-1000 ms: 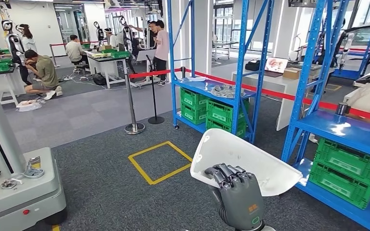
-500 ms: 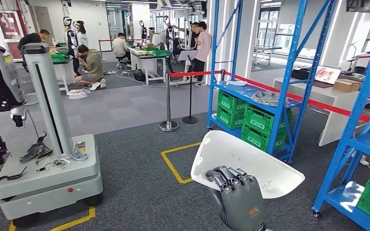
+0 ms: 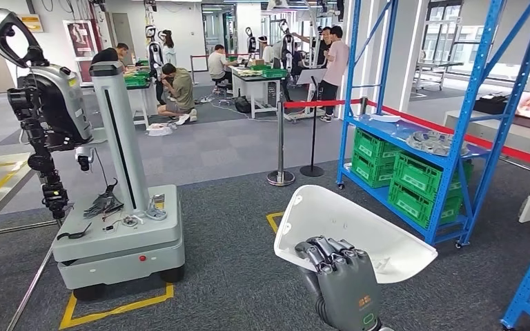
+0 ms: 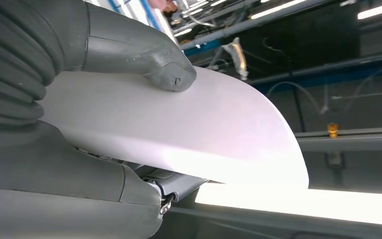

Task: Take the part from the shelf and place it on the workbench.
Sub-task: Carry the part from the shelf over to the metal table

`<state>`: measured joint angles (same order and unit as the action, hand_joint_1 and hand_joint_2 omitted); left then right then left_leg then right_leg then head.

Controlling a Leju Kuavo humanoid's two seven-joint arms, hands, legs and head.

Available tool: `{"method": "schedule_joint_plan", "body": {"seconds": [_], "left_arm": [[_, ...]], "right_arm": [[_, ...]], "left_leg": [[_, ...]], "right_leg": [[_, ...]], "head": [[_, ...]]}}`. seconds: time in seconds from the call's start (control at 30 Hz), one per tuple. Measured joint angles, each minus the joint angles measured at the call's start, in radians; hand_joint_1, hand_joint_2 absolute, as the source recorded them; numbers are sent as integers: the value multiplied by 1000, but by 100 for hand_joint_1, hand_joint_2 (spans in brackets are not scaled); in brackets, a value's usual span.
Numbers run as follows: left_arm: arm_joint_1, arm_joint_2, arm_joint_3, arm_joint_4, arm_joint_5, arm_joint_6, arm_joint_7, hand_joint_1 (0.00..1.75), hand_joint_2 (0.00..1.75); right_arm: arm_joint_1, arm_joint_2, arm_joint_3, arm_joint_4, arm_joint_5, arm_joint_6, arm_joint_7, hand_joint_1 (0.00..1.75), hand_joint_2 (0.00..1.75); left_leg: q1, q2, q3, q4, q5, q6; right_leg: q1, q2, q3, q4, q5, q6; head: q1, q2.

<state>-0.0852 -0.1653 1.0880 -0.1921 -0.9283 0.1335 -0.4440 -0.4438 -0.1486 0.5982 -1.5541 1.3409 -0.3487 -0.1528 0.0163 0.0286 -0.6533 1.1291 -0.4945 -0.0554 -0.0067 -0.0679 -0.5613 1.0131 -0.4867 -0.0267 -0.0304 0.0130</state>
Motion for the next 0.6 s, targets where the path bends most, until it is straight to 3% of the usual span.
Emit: {"method": "schedule_joint_plan", "body": {"seconds": [0.07,0.1,0.17,0.23,0.27,0.33,0.37,0.4,0.43,0.53,0.6], "left_arm": [[-1,-1,0,0,-1,0,1,0,175],[-2,-2,0,0,-2,0,1,0,175],[-1,-2,0,0,-2,0,1,0,175],[-2,-2,0,0,-2,0,-1,0,175],[-3,-1,0,0,-2,0,-3,0,175],[-5,-1,0,-1,-2,0,-5,0,175],[-5,-1,0,-1,-2,0,-5,0,175],[-5,-1,0,-1,-2,0,-5,0,175],[-4,-1,0,-1,-1,0,-5,0,175],[-4,-2,0,-1,1,0,-5,0,175],[-3,-3,0,-1,1,0,-5,0,175]], "right_arm": [[-4,0,0,0,0,1,-1,175,175],[-6,0,0,0,-1,1,-3,175,175],[-10,-1,0,0,-2,2,-9,175,175],[-15,-1,0,0,-4,2,-14,175,175],[-18,-1,0,0,-6,3,-15,175,175],[-19,-2,1,0,-9,4,-16,175,175],[-18,-3,1,1,-10,5,-16,175,175],[-17,-3,1,1,-11,7,-16,175,175],[-17,-3,1,2,-11,9,-16,175,175],[-24,-3,1,2,-13,15,-17,175,175],[-30,-3,1,1,-14,18,-17,175,175]], "left_leg": [[-1,30,45,-89,33,11],[-3,34,50,-101,35,19],[-4,12,49,-99,37,35],[-1,-8,52,-103,38,48],[1,-18,54,-104,39,53],[0,-39,53,-103,38,60],[0,-51,53,-103,38,61],[-1,-64,53,-102,37,62],[-1,-76,54,-101,37,61],[-1,-111,57,-100,35,56],[-1,-128,54,-102,35,44]], "right_leg": [[5,-15,2,9,-10,12],[8,-22,3,11,-14,18],[7,-35,8,11,-19,28],[0,-11,-1,41,-41,40],[-2,13,-22,86,-65,45],[-4,52,-93,223,-120,48],[-3,58,-127,280,-134,48],[-3,61,-147,304,-129,46],[-3,63,-147,286,-104,43],[-1,98,-69,89,-1,27],[3,115,-40,22,15,21]], "head": [[1,0],[1,0],[3,0],[3,0],[3,0],[3,0],[3,0],[4,0],[4,0],[4,0],[4,0]]}}
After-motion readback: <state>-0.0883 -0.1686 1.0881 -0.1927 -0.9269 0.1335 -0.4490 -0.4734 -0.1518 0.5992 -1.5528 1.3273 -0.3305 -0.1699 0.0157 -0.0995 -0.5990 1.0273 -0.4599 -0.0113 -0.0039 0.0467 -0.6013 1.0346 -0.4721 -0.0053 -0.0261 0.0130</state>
